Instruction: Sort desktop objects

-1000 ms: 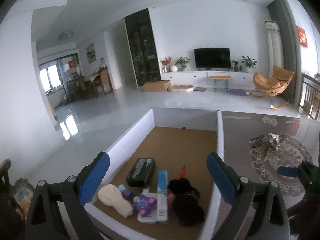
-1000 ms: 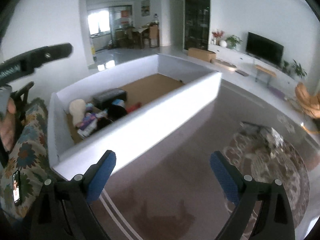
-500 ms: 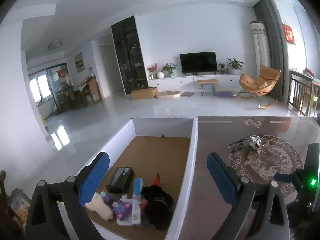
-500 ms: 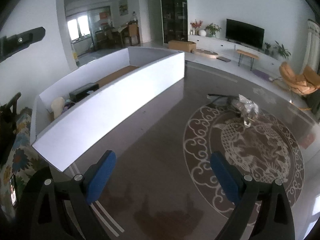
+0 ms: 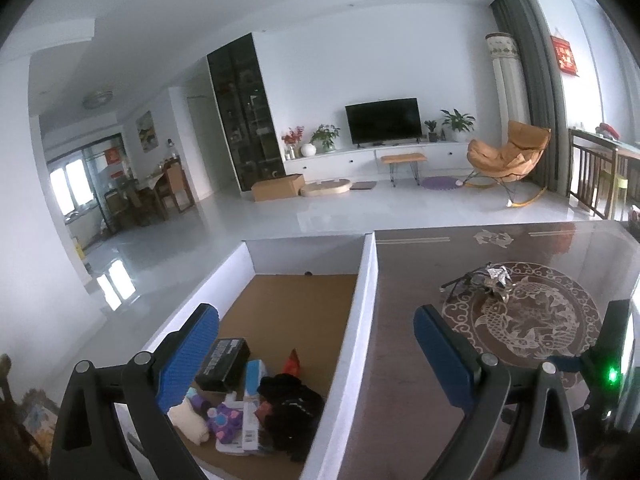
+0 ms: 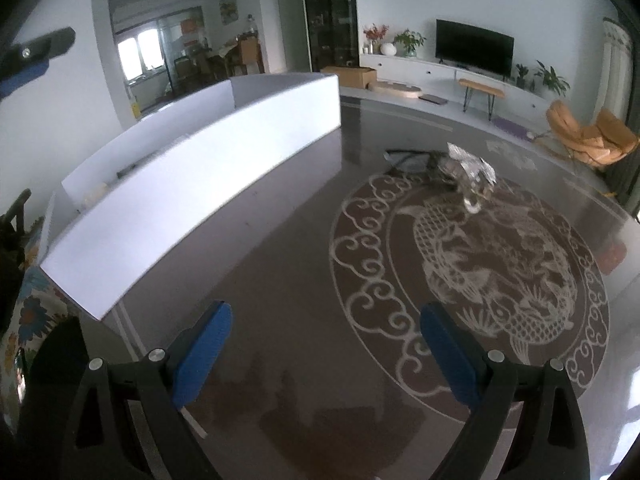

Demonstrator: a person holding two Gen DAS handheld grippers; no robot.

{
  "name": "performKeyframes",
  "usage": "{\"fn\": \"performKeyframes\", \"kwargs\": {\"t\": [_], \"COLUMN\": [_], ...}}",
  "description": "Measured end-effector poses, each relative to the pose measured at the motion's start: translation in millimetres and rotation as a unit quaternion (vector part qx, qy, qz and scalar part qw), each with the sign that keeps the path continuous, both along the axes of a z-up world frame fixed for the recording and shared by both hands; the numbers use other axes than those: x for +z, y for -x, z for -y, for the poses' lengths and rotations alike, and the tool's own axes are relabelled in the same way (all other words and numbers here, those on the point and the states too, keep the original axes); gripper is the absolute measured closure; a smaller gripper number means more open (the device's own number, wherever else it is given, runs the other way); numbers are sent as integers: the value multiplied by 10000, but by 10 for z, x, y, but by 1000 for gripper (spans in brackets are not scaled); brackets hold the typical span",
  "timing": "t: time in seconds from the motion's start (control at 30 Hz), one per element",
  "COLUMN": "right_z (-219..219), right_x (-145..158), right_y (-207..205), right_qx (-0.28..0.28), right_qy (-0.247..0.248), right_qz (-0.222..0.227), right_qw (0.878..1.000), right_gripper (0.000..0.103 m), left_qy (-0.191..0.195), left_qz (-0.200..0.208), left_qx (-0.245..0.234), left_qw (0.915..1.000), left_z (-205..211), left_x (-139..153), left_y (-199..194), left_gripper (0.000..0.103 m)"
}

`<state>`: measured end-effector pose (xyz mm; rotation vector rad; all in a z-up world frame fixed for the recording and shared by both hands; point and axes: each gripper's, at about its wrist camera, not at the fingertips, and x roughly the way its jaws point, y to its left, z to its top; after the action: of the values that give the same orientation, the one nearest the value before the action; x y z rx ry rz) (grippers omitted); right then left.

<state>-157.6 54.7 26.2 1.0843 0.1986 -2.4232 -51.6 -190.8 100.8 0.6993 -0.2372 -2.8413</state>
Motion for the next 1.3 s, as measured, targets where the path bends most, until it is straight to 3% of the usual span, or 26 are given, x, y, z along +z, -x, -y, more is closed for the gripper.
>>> {"fn": "performKeyframes", "kwargs": {"t": [0.13, 0.23, 0.33, 0.43, 0.63, 0.73, 0.87, 0.93, 1.1, 1.3], "right_z": [-198, -439, -705, -921, -1129, -1148, -1047, -953, -725, -608], "right_x": [-131, -250, -348, -403, -469, -498, -513, -516, -506, -454], "right_y": [9, 54, 120, 179, 273, 397, 708, 939, 1537, 2300], "right_qx": [-160, -407, -736, -1007, -1218, -1291, -1359, -1421, -1703, -2269], "right_qy": [-240, -373, -418, -421, -378, -289, -193, -155, 220, 966], "right_qz": [60, 171, 299, 374, 533, 601, 650, 617, 512, 673], "right_qw": [9996, 9983, 9960, 9933, 9904, 9894, 9884, 9878, 9838, 9668], "right_gripper": [8, 8, 8, 8, 8, 5, 0, 0, 0, 0], "left_qy": [-210, -426, -575, -465, -301, -378, -900, -1015, -996, -999], "left_qz": [232, 639, 1294, 1902, 2490, 2650, 2618, 2412, 2378, 2377], "left_qx": [-362, -799, -1110, -1136, -1218, -1273, -1364, -1321, -1260, -1265], "left_qw": [9989, 9938, 9837, 9740, 9603, 9551, 9512, 9561, 9579, 9579], "left_z": [-151, -357, -586, -760, -854, -852, -742, -697, -735, -755], "left_x": [-98, -351, -775, -1265, -1841, -1980, -2066, -2087, -2113, -2122], "left_y": [14, 57, 206, 384, 675, 833, 922, 893, 898, 897], "left_gripper": [3, 0, 0, 0, 0, 0, 0, 0, 0, 0]}}
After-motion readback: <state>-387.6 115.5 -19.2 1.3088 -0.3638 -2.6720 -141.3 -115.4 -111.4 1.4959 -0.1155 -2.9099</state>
